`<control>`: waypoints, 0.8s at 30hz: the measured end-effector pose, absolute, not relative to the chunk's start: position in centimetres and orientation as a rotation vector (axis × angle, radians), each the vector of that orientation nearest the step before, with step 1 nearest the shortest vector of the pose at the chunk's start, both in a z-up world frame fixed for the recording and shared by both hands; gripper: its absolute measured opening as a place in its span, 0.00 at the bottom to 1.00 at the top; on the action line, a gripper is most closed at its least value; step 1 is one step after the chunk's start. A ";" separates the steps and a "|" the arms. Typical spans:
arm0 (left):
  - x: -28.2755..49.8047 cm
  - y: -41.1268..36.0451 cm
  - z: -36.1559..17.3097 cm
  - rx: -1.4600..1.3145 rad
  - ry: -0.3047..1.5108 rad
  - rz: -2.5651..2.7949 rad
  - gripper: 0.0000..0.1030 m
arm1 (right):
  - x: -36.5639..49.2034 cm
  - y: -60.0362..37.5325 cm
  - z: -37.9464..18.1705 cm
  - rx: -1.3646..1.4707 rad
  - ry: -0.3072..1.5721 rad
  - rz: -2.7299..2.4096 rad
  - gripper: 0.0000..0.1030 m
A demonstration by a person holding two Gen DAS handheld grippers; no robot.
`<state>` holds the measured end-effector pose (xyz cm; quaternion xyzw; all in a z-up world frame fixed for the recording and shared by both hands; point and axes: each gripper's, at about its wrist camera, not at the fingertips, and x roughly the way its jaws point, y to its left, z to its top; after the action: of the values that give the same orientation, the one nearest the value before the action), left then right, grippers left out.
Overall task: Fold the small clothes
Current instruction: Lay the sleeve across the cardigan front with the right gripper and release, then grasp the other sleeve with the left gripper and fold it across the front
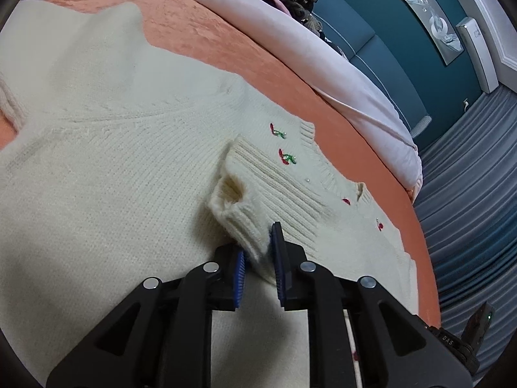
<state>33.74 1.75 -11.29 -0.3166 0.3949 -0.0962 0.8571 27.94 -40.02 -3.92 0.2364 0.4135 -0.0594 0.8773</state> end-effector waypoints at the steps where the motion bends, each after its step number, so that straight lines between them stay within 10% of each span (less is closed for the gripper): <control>1: 33.2 2.9 -10.5 -0.677 0.828 -0.186 0.29 | 26.8 -38.8 -2.7 0.461 0.842 -0.107 0.14; 5: 29.6 13.7 -7.3 -0.794 0.665 0.024 0.68 | 22.1 -33.7 -0.6 0.277 0.846 -0.064 0.24; 14: 30.7 41.6 -9.0 -1.073 0.623 0.516 0.71 | 14.4 -25.7 -3.0 0.330 1.017 0.011 0.37; 17: 32.0 43.3 -9.7 -1.079 0.638 0.521 0.58 | 13.8 -23.5 -3.2 0.331 1.046 0.023 0.38; 19: 33.8 43.2 -9.7 -1.053 0.684 0.441 0.15 | 13.6 -23.0 -2.8 0.344 1.051 0.030 0.38; 24: 35.4 41.0 -4.9 -0.922 0.660 0.365 0.09 | 13.7 -23.0 -1.0 0.336 1.015 0.028 0.40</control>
<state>35.38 41.04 -4.90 -0.4342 0.3109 0.1721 0.8278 13.66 -23.01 -1.02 0.1600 0.4835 0.0132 0.8605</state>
